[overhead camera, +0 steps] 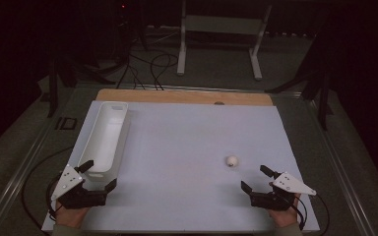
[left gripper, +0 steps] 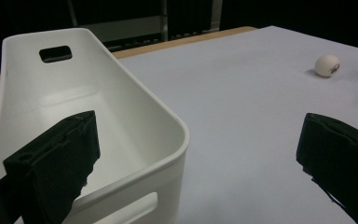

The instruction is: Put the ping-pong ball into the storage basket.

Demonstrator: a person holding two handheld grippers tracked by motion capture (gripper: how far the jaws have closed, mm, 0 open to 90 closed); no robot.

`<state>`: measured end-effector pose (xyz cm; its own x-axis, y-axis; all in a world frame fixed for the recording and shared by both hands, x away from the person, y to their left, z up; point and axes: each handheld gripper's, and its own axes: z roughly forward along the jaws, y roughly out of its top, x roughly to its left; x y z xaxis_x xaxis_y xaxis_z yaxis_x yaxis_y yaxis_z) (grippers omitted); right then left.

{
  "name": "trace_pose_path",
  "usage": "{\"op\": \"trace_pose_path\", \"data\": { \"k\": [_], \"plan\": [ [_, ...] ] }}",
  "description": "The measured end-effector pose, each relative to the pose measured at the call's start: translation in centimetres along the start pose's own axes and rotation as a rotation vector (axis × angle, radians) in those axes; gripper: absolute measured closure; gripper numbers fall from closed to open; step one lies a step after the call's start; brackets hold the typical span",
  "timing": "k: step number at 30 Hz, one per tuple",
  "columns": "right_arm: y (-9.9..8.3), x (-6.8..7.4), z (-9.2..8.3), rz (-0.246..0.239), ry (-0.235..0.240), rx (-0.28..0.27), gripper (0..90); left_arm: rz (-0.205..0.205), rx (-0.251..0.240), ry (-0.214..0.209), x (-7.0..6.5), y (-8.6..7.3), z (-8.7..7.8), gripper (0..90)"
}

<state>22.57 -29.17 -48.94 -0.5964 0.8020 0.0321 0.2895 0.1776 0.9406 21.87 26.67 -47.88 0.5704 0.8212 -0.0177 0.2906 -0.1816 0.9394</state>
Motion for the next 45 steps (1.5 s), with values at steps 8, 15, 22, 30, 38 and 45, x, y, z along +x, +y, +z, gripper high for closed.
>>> {"op": "trace_pose_path", "data": {
  "k": [8, 15, 22, 30, 38, 45],
  "plan": [
    [0.1, -0.2, 0.1, 0.009, -0.008, 0.007, 7.7, 0.002, 0.014, -0.001, 0.0, -0.1, 0.2, 0.0],
    [0.3, -0.2, 0.3, 0.021, -0.013, 0.025, 7.7, -0.007, 0.015, 0.005, 0.0, -0.2, 0.1, 0.0],
    [1.0, -0.1, 0.6, 0.015, -0.013, 0.057, 7.7, -0.01, 0.021, 0.002, 0.0, -0.4, 0.2, 0.0],
    [2.2, -0.3, 0.6, 0.02, -0.013, 0.09, 7.7, -0.013, 0.02, 0.009, 0.0, -0.4, 0.2, 0.0],
    [2.8, -0.8, 1.0, 0.034, -0.021, 0.136, 7.7, -0.013, 0.02, 0.012, 0.0, -0.4, 0.2, 0.0],
    [3.6, -1.1, 1.5, 0.035, -0.03, 0.159, 7.7, -0.016, 0.015, 0.012, 0.0, -0.5, 0.2, 0.0]
  ]
}}
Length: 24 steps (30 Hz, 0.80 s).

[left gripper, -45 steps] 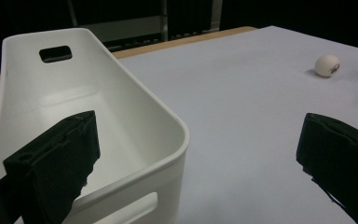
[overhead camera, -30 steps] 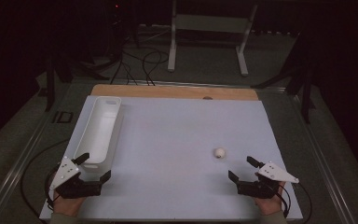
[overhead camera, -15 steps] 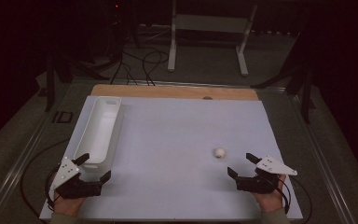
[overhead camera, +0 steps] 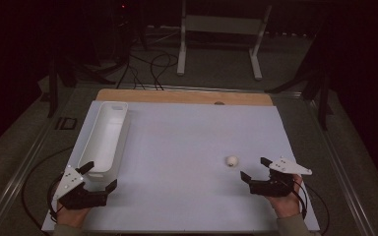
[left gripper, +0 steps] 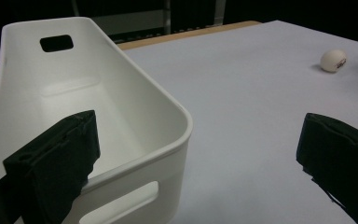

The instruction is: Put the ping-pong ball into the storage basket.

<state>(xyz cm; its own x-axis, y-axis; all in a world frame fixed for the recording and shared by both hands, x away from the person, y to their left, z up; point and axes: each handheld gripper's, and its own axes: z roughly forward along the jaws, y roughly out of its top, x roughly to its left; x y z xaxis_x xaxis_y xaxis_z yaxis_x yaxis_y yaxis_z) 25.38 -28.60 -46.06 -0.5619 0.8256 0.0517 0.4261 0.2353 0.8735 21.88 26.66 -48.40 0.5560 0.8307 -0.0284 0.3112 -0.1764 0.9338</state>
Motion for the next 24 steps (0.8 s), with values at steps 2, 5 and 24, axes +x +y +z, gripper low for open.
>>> {"op": "trace_pose_path", "data": {
  "k": [2, 5, 24],
  "plan": [
    [0.2, -0.1, 0.0, 0.004, 0.002, 0.006, 7.7, -0.002, -0.003, 0.0, 0.0, 0.0, 0.0, 0.0],
    [0.5, -0.2, 0.0, 0.006, 0.0, 0.01, 7.7, -0.005, -0.005, -0.002, 0.1, -0.1, 0.0, 0.0],
    [1.5, -0.4, 1.1, -0.009, 0.015, 0.062, 7.7, 0.0, -0.003, 0.002, 0.1, -0.1, 0.2, 0.0]
  ]
}}
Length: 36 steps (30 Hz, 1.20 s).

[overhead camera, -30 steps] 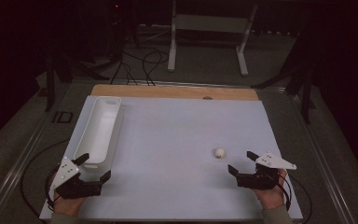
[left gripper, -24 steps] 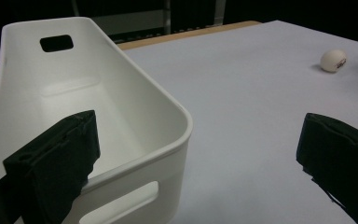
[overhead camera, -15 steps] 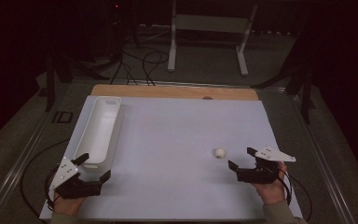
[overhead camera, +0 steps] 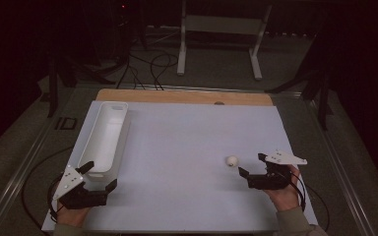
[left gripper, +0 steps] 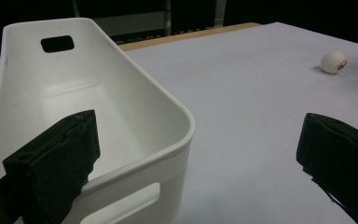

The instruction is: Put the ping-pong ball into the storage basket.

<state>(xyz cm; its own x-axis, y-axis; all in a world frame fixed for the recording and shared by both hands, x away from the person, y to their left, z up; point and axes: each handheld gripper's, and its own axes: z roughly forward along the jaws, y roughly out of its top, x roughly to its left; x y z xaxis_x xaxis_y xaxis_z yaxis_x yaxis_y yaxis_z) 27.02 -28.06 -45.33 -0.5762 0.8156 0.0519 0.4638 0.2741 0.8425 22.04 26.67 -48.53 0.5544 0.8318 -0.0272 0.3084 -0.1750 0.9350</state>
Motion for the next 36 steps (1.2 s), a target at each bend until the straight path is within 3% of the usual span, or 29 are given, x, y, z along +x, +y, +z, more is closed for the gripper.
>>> {"op": "trace_pose_path", "data": {
  "k": [14, 36],
  "plan": [
    [0.9, -0.3, 0.8, -0.008, 0.005, 0.031, 7.7, 0.016, 0.009, 0.009, 0.1, 0.0, 0.3, 0.0],
    [1.8, -0.4, 2.4, -0.007, 0.033, 0.127, 7.8, 0.038, 0.016, 0.026, -0.1, -0.1, 0.5, 0.0]
  ]
}}
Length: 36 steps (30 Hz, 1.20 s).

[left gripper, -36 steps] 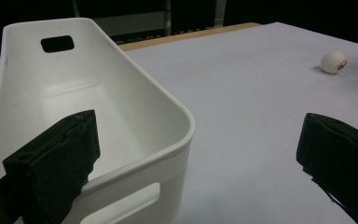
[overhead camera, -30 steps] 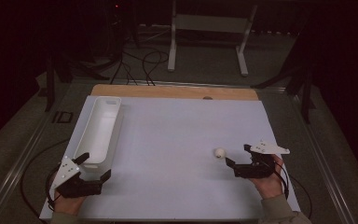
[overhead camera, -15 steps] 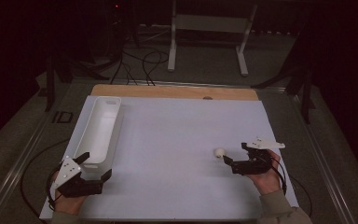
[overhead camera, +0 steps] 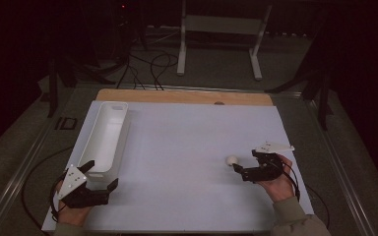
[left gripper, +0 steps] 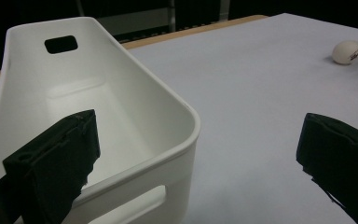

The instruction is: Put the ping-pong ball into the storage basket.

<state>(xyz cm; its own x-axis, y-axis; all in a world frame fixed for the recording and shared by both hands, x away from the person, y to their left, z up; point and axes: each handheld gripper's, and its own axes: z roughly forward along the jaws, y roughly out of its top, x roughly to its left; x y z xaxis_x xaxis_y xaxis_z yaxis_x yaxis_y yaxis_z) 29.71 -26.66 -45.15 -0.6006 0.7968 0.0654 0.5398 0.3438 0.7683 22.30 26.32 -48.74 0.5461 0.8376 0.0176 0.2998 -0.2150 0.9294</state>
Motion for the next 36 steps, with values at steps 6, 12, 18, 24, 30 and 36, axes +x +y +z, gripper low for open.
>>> {"op": "trace_pose_path", "data": {
  "k": [6, 12, 18, 24, 30, 36],
  "plan": [
    [0.3, 0.0, 0.3, -0.004, 0.0, 0.021, 7.8, 0.001, -0.001, 0.001, 0.0, 0.0, 0.0, 0.0],
    [0.5, 0.0, 0.6, -0.007, -0.002, 0.038, 7.8, 0.004, 0.0, 0.003, 0.0, 0.0, 0.0, 0.0],
    [0.8, -0.1, 1.0, -0.012, -0.005, 0.065, 7.8, 0.005, 0.0, 0.004, -0.1, 0.0, 0.0, 0.0],
    [1.1, -0.1, 1.2, -0.019, -0.001, 0.077, 7.8, 0.005, -0.001, 0.004, -0.1, 0.0, 0.0, 0.0],
    [1.3, -0.2, 1.6, -0.024, 0.002, 0.094, 7.8, 0.005, -0.002, 0.004, -0.1, -0.1, 0.0, 0.0],
    [1.5, -0.3, 1.9, -0.024, 0.005, 0.102, 7.8, 0.006, -0.001, 0.004, -0.1, -0.1, 0.0, 0.0]
  ]
}}
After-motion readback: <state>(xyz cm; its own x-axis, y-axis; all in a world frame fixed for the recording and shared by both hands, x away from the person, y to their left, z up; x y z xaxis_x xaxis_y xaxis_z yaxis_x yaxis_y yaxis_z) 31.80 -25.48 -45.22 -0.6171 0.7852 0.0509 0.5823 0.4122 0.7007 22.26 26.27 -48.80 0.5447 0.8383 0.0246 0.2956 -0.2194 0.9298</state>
